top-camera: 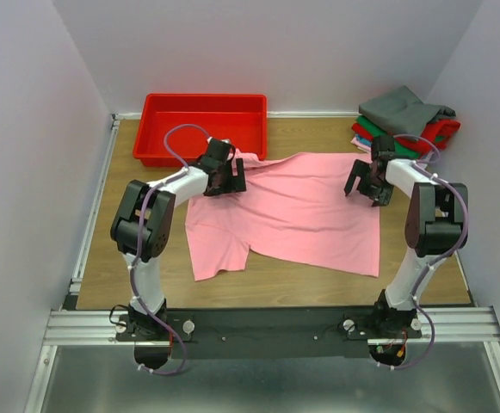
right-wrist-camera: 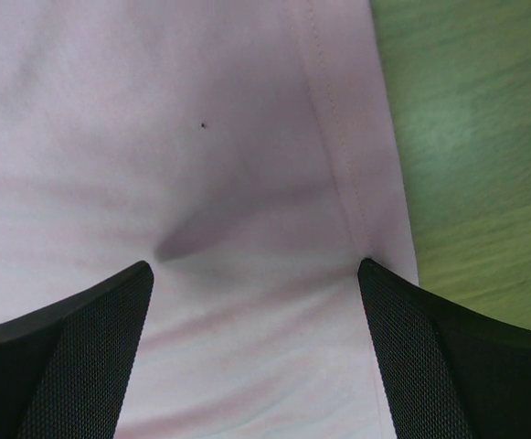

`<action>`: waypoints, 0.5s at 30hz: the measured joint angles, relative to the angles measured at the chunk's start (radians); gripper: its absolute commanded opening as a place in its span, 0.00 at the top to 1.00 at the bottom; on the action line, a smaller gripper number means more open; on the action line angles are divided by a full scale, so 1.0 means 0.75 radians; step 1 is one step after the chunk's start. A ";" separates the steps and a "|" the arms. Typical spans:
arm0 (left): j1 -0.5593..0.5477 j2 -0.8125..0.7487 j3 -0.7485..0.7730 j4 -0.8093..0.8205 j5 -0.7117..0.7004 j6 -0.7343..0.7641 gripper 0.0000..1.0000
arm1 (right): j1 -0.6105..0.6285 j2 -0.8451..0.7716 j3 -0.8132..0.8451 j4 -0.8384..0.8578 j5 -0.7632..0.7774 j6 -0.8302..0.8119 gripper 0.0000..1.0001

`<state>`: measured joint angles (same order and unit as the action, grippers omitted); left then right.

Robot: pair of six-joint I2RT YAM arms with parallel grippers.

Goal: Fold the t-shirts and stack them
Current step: Fold the tshirt

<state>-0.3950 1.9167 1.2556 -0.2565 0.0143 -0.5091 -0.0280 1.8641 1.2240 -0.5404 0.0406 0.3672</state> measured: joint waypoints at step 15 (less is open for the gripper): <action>0.021 0.149 0.261 -0.114 -0.102 0.076 0.01 | 0.000 0.226 0.323 -0.087 0.070 0.009 0.00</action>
<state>-0.3790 2.0285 1.4513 -0.3420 -0.0624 -0.4522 -0.0280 2.0338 1.4662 -0.6056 0.0929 0.3737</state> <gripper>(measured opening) 0.981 0.996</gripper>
